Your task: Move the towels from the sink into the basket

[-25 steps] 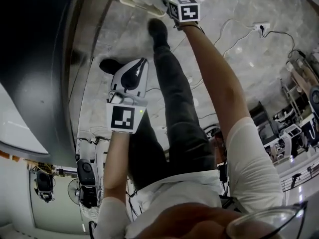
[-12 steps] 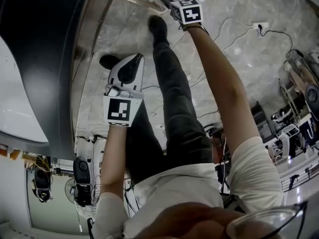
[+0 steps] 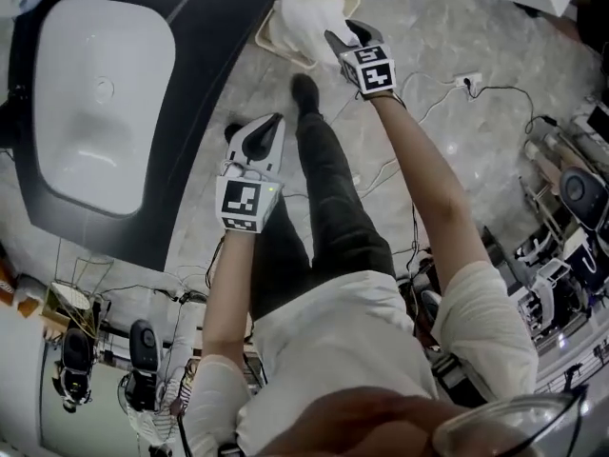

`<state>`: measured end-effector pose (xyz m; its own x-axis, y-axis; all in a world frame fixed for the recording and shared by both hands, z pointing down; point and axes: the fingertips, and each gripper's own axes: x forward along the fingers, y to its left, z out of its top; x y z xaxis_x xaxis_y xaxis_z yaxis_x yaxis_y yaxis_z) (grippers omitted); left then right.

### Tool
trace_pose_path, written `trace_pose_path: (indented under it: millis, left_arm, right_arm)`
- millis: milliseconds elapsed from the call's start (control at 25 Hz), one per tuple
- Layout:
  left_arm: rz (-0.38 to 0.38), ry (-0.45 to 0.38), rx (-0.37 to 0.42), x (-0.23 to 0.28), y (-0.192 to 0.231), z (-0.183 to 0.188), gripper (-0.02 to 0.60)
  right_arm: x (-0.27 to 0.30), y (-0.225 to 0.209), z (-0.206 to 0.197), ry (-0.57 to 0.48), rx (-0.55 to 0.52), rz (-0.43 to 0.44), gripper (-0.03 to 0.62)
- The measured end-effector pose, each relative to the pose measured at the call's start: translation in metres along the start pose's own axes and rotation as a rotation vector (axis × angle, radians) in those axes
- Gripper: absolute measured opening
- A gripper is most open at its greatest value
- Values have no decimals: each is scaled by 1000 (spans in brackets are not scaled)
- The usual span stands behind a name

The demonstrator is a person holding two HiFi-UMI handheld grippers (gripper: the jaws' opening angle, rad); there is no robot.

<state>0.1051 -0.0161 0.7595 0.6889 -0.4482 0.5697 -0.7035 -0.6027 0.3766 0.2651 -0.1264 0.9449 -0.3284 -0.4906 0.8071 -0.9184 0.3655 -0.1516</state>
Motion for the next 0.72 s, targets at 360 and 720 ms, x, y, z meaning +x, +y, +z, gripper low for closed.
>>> trace_pose_path:
  millis: [360,720]
  left_arm:
    - [-37,-36,37,-137,-33,109,11]
    - [-57,-65,137,-267,-46,176,11]
  right_arm:
    - [-206,84,128,-167,11,-42,91]
    - [-370,191,211,-343,-20,-87,28]
